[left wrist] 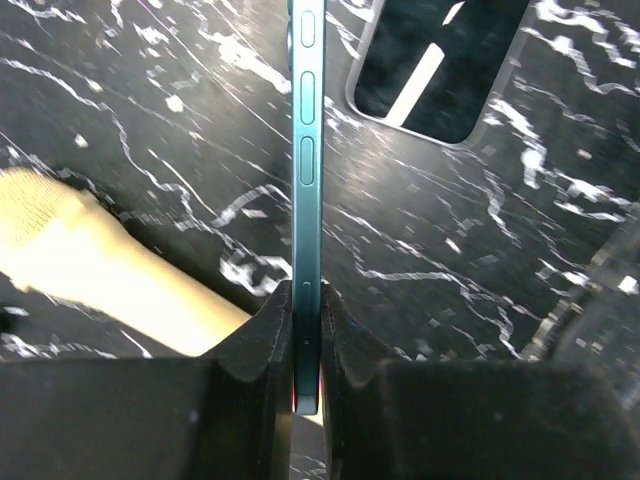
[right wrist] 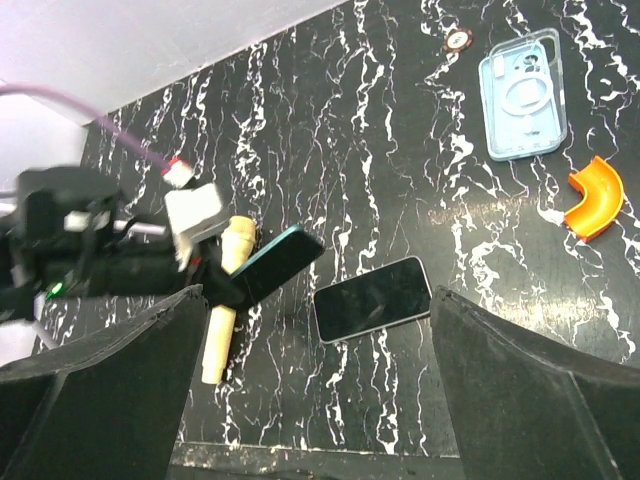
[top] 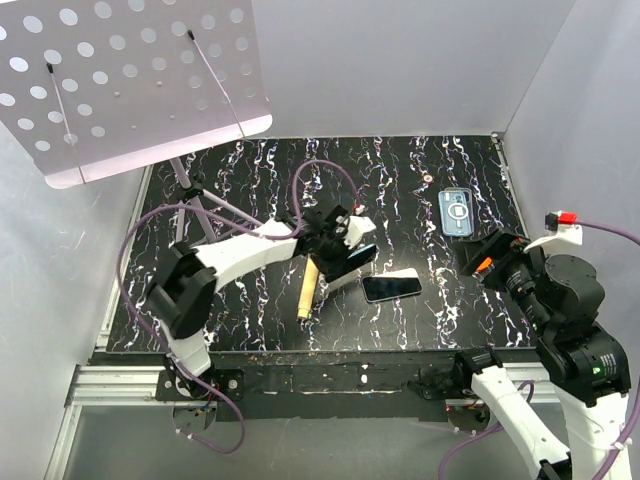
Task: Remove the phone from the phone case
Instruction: Place the phone at the center of the board.
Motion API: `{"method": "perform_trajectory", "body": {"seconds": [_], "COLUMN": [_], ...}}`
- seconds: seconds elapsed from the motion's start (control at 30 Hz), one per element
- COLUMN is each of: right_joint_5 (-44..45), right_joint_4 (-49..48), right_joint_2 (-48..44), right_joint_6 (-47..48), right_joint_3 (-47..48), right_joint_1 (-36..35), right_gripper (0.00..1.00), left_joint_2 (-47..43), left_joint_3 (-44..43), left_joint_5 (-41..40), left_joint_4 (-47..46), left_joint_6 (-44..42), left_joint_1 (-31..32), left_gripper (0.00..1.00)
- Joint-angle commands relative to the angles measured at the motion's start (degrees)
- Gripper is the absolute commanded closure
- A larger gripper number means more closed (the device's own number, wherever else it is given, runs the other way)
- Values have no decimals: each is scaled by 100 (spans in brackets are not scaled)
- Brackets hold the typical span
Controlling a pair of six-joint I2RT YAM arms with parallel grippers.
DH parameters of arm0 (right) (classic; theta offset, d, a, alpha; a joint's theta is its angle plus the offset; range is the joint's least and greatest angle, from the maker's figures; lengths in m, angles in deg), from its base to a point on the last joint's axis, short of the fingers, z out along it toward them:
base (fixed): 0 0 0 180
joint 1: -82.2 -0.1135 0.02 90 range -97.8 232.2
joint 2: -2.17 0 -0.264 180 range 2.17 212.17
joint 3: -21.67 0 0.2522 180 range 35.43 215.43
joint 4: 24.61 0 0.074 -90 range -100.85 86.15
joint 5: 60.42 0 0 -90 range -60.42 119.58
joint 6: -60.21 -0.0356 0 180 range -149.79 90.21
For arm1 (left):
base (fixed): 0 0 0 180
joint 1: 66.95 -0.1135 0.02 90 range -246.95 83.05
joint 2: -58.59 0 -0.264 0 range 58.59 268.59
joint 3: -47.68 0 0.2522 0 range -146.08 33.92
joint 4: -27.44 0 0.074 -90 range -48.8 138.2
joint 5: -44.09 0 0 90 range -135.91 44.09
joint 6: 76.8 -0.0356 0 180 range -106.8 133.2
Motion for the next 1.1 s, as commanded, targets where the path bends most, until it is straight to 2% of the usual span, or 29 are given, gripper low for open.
{"method": "perform_trajectory", "body": {"seconds": [0.0,0.23,0.43,0.63,0.87,1.07], "right_joint_5": [-211,-132,-106,-237,-422,-580], "right_joint_4": [370,712,827,748,643,502], "right_joint_2": [-113,-298,-351,-325,-298,-325], "right_joint_6": [13,40,31,-48,-145,-259], "right_joint_3": [323,552,578,508,350,139], "right_joint_1": [3,12,3,3,3,3], "right_gripper": [2,2,2,3,3,3], "left_joint_2": [852,1838,2971,3534,4080,4028], "left_joint_3": [-1186,-2383,-3648,-4185,-4555,-4257], "left_joint_5": [-329,1208,2210,3046,3284,3144], "left_joint_4": [616,801,1724,1883,2138,1743], "left_joint_6": [-824,-1290,-1642,-1660,-1511,-1238], "left_joint_1": [-125,-353,-661,-697,-688,-688], "left_gripper": [100,100,100,100,100,100]}}
